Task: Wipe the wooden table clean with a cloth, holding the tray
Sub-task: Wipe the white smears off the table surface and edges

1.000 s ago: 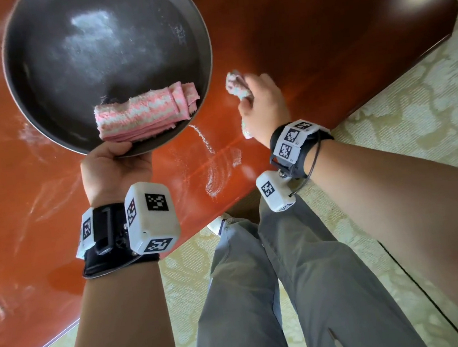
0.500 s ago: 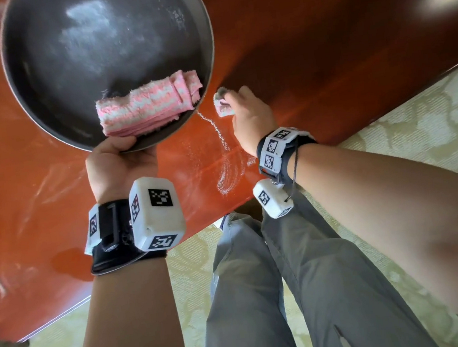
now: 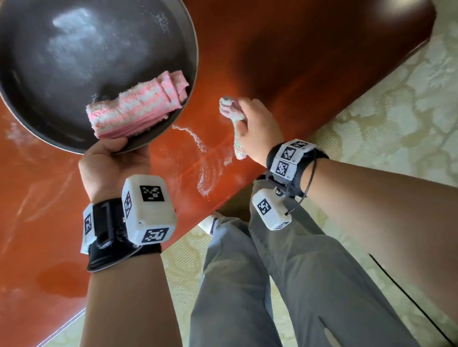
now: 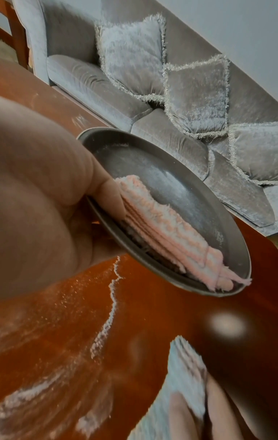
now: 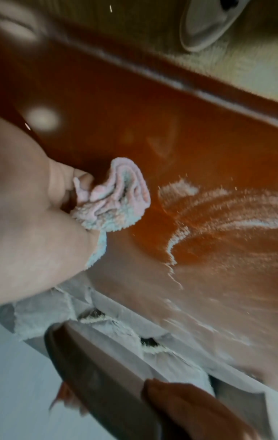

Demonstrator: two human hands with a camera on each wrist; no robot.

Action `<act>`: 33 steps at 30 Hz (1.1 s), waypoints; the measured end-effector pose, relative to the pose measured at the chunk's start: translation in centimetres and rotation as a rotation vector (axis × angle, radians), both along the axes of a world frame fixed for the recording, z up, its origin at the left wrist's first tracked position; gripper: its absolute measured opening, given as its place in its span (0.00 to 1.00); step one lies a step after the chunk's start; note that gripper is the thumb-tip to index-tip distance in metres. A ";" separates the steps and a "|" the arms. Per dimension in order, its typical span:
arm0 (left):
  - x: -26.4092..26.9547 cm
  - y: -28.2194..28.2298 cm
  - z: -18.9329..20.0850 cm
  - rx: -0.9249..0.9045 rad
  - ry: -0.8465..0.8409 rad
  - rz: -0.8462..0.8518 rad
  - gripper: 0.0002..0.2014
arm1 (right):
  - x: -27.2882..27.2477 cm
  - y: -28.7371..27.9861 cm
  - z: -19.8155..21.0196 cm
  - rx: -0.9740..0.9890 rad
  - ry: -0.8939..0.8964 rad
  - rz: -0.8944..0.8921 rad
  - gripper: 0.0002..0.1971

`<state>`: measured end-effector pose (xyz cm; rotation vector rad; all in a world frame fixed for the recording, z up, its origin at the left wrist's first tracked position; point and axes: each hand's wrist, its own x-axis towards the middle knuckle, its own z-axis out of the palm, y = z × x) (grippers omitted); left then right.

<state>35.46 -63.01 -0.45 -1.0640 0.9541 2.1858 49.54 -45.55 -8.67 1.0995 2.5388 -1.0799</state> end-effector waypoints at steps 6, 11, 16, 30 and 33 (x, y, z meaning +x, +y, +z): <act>1.4 0.9 0.1 0.036 -0.004 -0.048 0.26 | 4.8 1.9 0.1 0.070 -0.099 -0.175 0.17; 2.1 -0.5 -0.5 0.032 -0.008 -0.039 0.25 | 6.1 0.9 -0.6 0.178 -0.135 -0.141 0.19; 2.1 -2.9 -1.1 0.028 -0.013 -0.026 0.24 | 5.2 -1.5 -1.7 0.173 -0.198 -0.088 0.27; -0.1 -8.8 -1.4 0.020 -0.035 0.069 0.24 | 1.7 -9.3 -2.5 0.120 -0.316 -0.046 0.37; -0.7 -9.9 -1.4 0.016 -0.032 0.070 0.24 | 0.5 -11.3 -2.7 0.104 -0.323 -0.047 0.38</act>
